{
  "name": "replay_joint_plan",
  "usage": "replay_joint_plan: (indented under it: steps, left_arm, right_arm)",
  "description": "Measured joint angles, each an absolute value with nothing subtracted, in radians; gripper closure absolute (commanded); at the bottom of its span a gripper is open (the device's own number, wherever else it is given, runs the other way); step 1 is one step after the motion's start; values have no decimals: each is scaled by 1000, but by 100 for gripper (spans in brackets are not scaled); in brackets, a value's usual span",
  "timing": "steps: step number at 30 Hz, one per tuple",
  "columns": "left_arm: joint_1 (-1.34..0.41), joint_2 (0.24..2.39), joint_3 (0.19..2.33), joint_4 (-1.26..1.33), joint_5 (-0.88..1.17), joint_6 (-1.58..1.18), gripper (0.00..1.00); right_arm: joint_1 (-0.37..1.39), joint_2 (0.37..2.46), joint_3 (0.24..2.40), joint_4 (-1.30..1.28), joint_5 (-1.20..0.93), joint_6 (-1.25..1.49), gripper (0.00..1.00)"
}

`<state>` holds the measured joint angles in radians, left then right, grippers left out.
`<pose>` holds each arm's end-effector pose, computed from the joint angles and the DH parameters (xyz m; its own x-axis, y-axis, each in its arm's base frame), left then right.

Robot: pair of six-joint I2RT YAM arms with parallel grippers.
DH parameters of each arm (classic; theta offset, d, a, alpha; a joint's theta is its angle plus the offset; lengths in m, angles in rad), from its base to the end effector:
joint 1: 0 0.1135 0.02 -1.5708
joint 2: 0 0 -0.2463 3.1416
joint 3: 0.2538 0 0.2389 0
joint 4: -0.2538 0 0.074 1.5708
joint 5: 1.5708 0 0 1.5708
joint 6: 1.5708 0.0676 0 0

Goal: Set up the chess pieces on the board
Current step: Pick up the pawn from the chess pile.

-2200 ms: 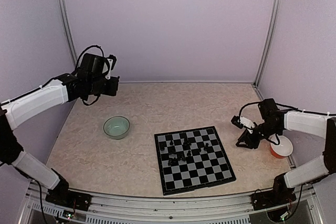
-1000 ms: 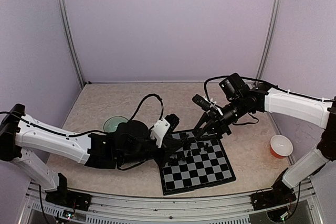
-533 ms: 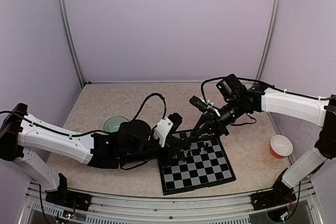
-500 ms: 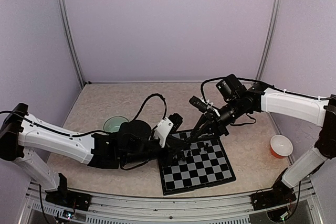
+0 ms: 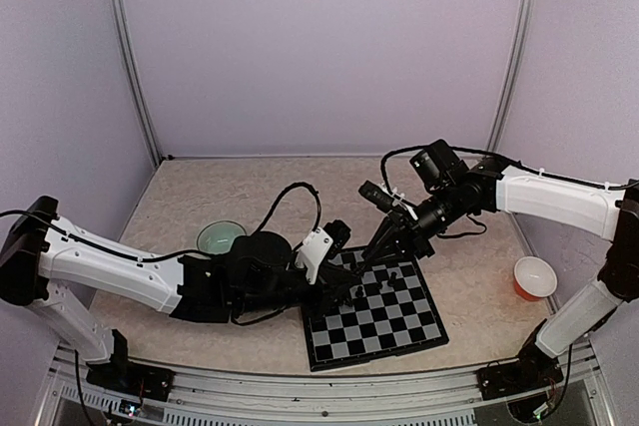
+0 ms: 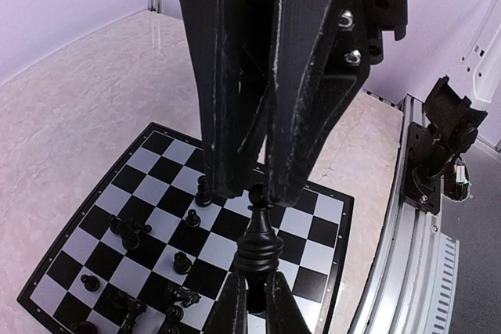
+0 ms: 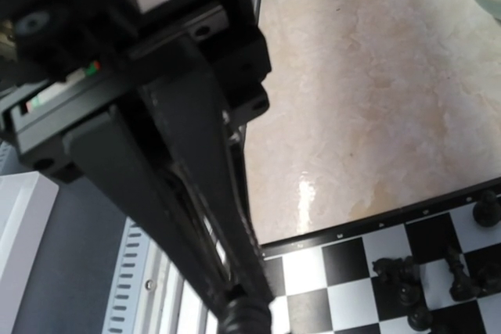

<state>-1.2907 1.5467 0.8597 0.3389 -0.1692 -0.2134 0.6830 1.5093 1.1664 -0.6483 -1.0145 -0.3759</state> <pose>0.1113 -0.3458 0.2115 -0.2835 0.2305 -0.9309 0.8631 0.4844 -0.1429 0.1987 0.2357 0.2463 -0.3489 -0.5338 -0.7703 -0.8838 -0.0859 0.4599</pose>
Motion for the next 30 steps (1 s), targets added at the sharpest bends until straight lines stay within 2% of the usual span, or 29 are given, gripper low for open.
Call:
replay_joint_plan:
  steps: [6, 12, 19, 24, 30]
  left_arm:
    - [-1291, 1547, 860, 349, -169, -213, 100]
    - [-1291, 1559, 868, 350, -170, -213, 100]
    - [-1291, 1571, 875, 343, -180, -214, 100]
    - [-1291, 1575, 876, 315, -192, -221, 100]
    - [-1291, 1528, 823, 279, -199, -251, 100]
  right_arm:
    - [683, 1510, 1166, -648, -1015, -376, 84]
    - [683, 1528, 1166, -650, -1019, -376, 99]
    - [683, 1528, 1166, -662, -1007, -392, 100]
    - [659, 1486, 1161, -693, -872, -428, 100]
    - [614, 1268, 999, -692, -594, -504, 100]
